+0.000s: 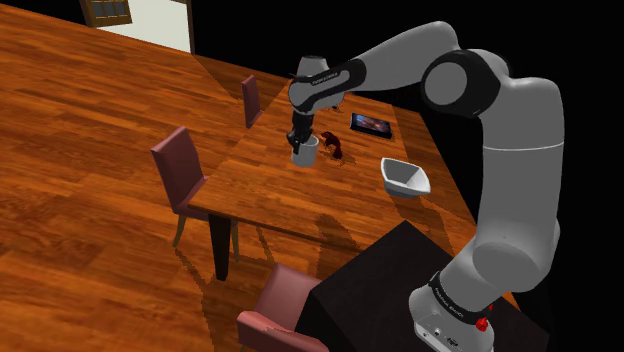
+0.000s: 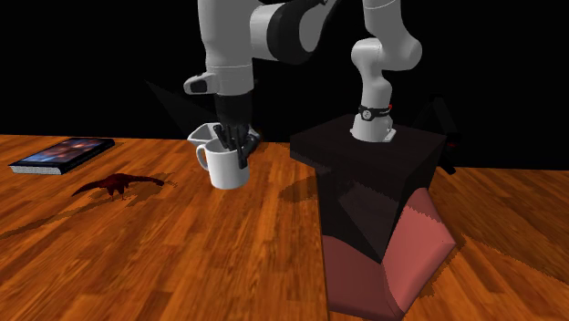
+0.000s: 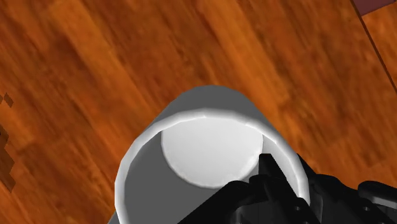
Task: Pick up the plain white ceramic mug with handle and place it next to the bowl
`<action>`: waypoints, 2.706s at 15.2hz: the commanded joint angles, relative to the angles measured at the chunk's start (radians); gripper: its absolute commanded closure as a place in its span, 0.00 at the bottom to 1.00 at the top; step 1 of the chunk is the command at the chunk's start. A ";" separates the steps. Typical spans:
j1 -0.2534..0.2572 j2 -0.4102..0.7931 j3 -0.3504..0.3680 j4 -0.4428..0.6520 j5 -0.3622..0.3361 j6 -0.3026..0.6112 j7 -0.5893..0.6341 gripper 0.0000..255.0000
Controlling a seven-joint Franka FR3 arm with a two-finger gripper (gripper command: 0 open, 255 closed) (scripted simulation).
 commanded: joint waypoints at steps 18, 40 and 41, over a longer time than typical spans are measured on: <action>-0.230 -0.264 -0.095 -0.392 0.022 0.130 -0.340 1.00; -0.350 -0.165 -0.133 -0.475 0.070 0.310 -0.533 1.00; -0.351 -0.154 -0.131 -0.474 0.072 0.321 -0.535 1.00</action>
